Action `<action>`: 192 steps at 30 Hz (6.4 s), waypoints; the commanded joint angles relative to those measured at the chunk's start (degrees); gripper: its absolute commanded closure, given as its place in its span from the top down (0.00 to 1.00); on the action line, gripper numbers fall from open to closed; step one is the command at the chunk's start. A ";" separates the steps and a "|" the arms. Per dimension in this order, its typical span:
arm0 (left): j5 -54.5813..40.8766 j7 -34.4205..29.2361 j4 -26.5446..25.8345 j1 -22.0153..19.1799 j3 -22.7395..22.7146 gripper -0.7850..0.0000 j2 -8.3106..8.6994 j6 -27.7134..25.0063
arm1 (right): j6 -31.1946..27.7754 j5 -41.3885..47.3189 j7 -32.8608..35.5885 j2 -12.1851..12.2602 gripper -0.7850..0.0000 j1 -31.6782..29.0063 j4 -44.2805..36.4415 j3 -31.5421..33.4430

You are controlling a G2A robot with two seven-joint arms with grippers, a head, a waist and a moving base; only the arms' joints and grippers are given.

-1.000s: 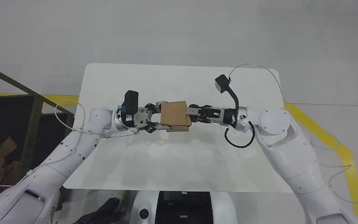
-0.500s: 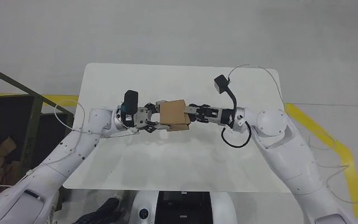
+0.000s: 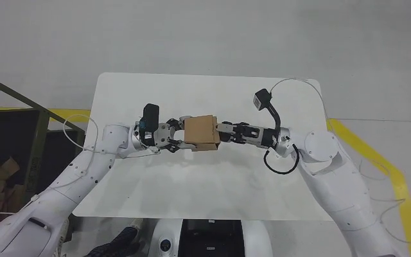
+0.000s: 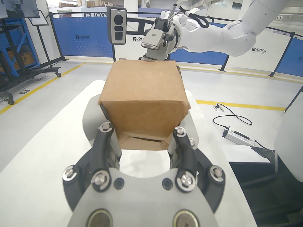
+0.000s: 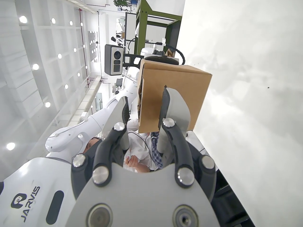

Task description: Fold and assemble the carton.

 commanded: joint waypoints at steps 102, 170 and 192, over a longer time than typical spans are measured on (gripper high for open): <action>0.00 0.00 0.00 0.00 0.00 0.00 0.00 0.00 | -8.19 6.06 -1.14 2.11 0.00 -13.45 -4.14 12.25; 3.23 -11.51 4.34 5.64 -9.60 1.00 -0.30 3.86 | -12.84 -9.17 -17.77 2.33 0.00 -13.01 7.77 13.87; -11.31 -24.82 12.03 0.08 -19.87 1.00 0.48 -0.17 | -19.95 -20.72 -27.39 3.90 0.00 -11.16 12.78 28.05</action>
